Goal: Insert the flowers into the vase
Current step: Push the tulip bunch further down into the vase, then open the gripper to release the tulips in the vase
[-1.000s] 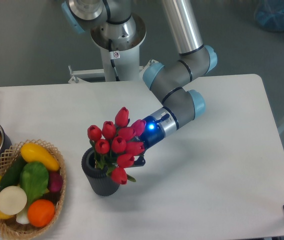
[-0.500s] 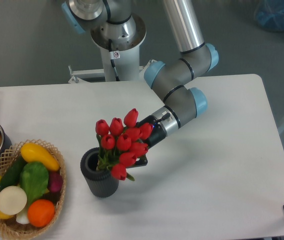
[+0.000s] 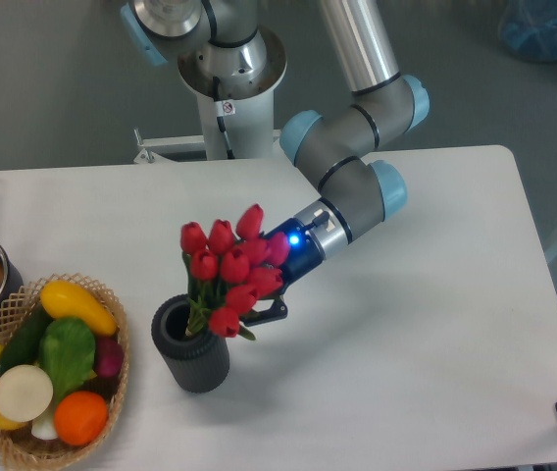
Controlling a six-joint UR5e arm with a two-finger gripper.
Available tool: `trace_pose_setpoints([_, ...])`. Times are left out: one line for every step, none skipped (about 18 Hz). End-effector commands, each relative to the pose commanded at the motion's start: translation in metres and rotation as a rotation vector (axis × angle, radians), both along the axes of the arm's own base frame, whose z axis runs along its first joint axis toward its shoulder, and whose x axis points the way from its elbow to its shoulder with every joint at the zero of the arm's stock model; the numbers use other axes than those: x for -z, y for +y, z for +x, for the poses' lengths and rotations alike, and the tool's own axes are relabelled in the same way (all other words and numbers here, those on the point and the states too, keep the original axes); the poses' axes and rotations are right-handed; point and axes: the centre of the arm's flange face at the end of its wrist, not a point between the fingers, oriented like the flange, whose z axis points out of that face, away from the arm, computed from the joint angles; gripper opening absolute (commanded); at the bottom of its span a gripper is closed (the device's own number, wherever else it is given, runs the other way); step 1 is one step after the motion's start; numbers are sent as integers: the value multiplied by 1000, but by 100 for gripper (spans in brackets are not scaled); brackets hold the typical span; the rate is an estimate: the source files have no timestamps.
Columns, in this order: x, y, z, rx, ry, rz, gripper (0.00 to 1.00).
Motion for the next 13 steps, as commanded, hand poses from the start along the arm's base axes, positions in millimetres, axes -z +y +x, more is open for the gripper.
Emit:
trace_pose_setpoints([-1,0,0,0,6,-2,51])
trace_pose_setpoints([-2,0,1,1,14,-9,53])
trace_pose_setpoints([-2,1,0,1,22,-15,53])
trace_pose_setpoints([-1,2,1,4,22,-19,54])
trace_pose_setpoints([1,4,3,9,24,-18,58])
trace_pose_setpoints([0,4,2,9,25,-17,60])
trace_pose_setpoints([-1,4,2,9,26,-16,61])
trace_pose_setpoints([-2,5,1,9,29,-15,66])
trace_pose_setpoints([-3,6,0,9,33,-12,74])
trace_pose_setpoints([-3,6,-1,9,33,-12,77])
trace_pose_setpoints([-2,6,-1,9,34,-12,81])
trace_pose_setpoints([-1,7,-1,11,31,-13,85])
trace_pose_setpoints([-1,7,-1,11,31,-13,89])
